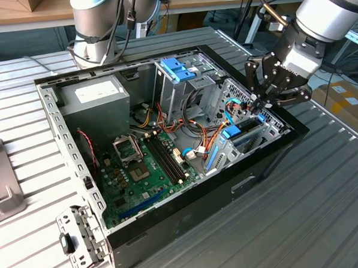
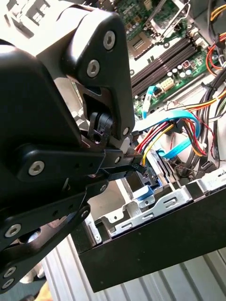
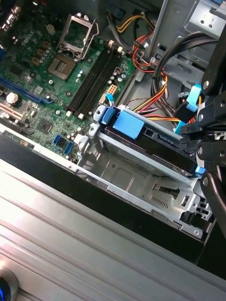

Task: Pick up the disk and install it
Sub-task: 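Insert the first disk wire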

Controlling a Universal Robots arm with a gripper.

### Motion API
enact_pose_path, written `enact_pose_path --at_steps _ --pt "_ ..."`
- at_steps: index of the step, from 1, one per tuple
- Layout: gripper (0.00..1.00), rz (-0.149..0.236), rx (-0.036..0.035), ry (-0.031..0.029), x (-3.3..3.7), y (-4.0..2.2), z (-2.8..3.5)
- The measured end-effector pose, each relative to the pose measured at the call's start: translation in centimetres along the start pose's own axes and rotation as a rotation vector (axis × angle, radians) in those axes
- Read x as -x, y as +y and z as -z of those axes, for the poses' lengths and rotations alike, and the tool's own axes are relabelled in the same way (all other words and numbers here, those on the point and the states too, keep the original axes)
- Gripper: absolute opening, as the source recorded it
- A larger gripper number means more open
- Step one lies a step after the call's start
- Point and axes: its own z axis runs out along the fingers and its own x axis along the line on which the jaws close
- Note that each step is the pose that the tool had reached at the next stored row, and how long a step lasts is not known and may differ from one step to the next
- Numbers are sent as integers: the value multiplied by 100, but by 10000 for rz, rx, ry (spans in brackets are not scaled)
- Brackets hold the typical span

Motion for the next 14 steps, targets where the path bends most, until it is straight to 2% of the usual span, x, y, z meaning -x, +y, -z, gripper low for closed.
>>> enact_pose_path --at_steps 14 --pt "17 -968 -109 12 -7 3 -10"
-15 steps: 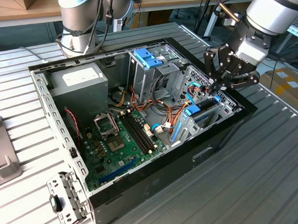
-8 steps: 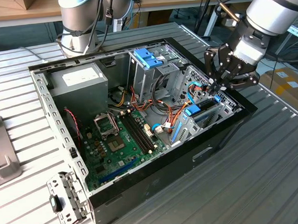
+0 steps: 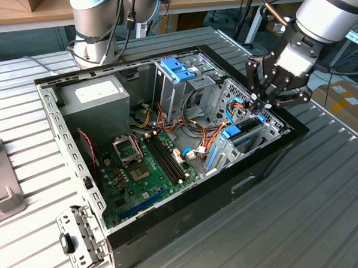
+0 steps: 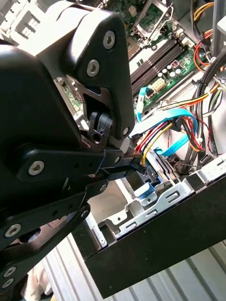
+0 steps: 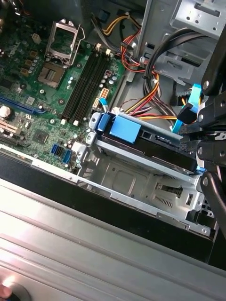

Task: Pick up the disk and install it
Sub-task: 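Insert the first disk wire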

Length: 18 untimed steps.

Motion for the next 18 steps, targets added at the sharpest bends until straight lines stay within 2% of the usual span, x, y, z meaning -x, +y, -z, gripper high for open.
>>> enact_pose_path --at_steps 18 --pt "17 -823 -92 12 -20 8 -5"
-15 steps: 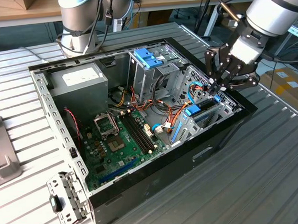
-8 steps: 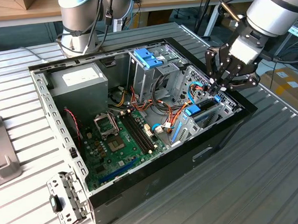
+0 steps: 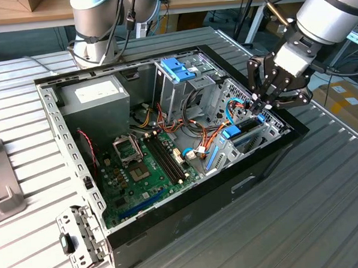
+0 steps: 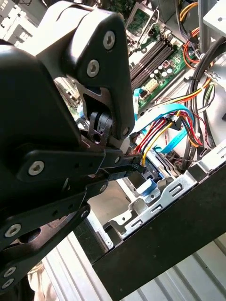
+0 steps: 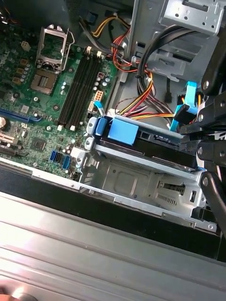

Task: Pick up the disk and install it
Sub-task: 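Insert the first disk wire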

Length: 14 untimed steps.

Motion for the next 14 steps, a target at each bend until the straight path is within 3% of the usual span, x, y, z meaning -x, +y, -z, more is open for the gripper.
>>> enact_pose_path --at_steps 1,2,4,6,7,10,14 --pt "17 -64 -8 0 -2 1 -1" --pt "17 -394 -45 5 -8 2 -4" --pt "17 -1567 -178 19 -9 3 -12" --pt "17 -2452 -277 30 -9 2 -18" --pt "17 -2693 -304 34 -10 2 -19" --pt "17 -3038 -342 39 -10 2 -20" --pt "17 -3044 -345 32 -8 10 -21"
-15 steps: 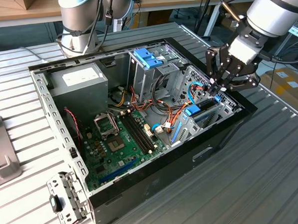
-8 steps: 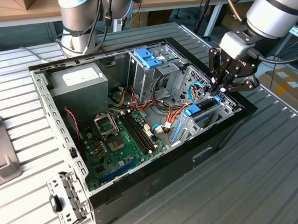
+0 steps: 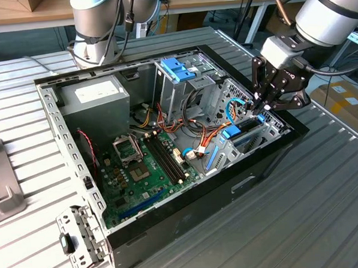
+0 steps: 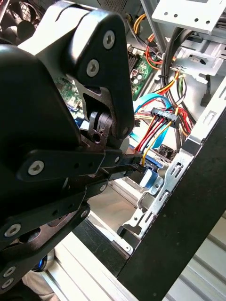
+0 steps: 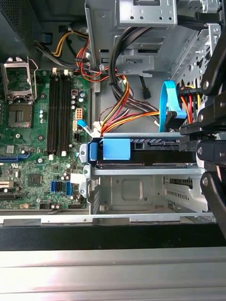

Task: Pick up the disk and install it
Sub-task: 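Insert the first disk wire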

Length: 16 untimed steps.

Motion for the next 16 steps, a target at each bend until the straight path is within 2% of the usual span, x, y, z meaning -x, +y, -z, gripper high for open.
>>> enact_pose_path --at_steps 16 --pt "17 0 0 1 -21 36 -28"
